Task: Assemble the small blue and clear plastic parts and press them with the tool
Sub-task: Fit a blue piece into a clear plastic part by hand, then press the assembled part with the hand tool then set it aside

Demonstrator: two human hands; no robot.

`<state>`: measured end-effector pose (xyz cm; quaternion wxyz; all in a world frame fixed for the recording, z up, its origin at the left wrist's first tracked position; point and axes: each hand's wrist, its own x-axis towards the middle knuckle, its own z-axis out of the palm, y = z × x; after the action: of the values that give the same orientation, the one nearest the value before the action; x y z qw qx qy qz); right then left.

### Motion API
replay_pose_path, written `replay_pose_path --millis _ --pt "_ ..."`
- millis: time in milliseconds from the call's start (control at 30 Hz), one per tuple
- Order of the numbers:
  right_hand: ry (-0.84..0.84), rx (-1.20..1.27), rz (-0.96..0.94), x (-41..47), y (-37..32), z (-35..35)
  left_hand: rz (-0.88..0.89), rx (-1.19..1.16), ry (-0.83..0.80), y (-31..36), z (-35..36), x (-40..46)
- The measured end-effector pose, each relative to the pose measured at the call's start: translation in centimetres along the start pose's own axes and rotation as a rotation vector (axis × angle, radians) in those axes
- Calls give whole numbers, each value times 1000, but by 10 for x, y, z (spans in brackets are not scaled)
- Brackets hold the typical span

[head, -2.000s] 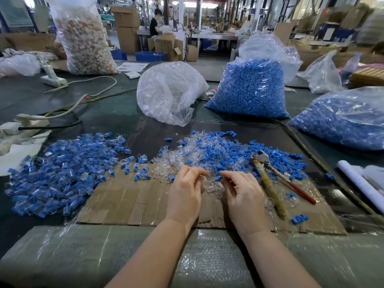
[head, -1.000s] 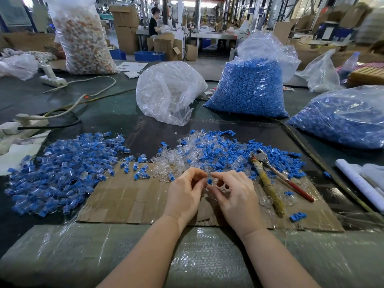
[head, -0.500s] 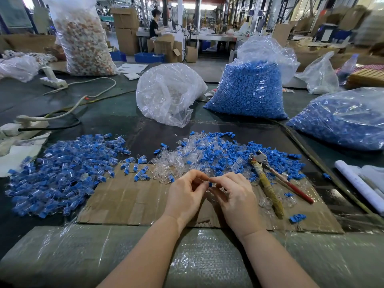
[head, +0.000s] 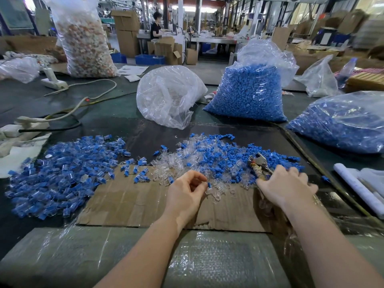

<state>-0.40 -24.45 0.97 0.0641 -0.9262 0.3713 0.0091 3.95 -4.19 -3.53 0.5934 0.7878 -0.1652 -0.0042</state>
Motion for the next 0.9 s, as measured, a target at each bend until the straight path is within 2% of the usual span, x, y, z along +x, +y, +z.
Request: replay_pose_path --millis 100,300,500,600,700,767,900 --pt "-138 19 10 7 0 -7 2 7 -4 1 0 0" --pt "-215 -24 -30 6 0 -11 -5 27 2 1 0 2" --pt "-18 25 -32 2 -4 -7 -51 -29 -2 4 0 5" --pt "94 24 -96 0 -7 -8 -89 -124 31 11 -1 8" --pt "129 157 -228 -8 -12 -14 -139 -248 43 19 -3 14" --pt "58 321 -358 -16 -18 -20 -204 -365 43 22 -6 19" --pt "-365 717 -445 -41 -27 -28 -284 -529 71 22 -8 29"
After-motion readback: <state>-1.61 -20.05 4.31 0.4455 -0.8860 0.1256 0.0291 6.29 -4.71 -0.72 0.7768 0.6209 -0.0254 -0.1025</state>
